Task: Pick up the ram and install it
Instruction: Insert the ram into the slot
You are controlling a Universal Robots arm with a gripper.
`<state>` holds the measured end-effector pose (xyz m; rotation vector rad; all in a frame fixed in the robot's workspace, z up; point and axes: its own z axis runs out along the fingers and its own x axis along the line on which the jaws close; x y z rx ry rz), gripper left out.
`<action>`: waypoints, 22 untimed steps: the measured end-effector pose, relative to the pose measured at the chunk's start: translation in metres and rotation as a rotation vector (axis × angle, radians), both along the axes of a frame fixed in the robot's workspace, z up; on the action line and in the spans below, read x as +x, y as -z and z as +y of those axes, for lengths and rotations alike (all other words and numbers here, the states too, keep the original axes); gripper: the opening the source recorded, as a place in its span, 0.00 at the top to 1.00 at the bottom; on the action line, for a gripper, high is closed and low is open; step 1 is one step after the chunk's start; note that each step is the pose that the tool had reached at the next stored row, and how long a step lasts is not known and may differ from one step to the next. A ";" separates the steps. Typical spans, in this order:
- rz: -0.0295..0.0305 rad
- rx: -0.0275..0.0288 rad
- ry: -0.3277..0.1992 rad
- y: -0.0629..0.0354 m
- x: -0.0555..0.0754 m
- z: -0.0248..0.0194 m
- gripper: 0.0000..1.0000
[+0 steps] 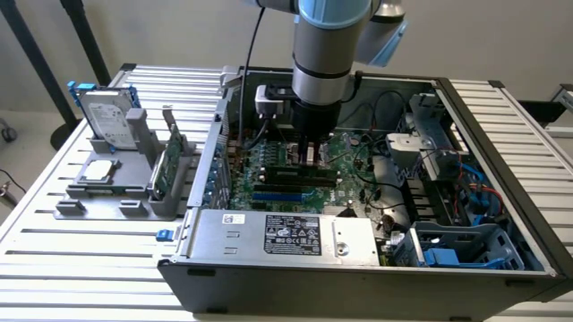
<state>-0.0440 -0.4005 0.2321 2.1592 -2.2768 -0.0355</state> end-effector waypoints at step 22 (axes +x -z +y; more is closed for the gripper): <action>0.0000 -0.0025 0.000 0.0049 0.000 -0.0011 0.86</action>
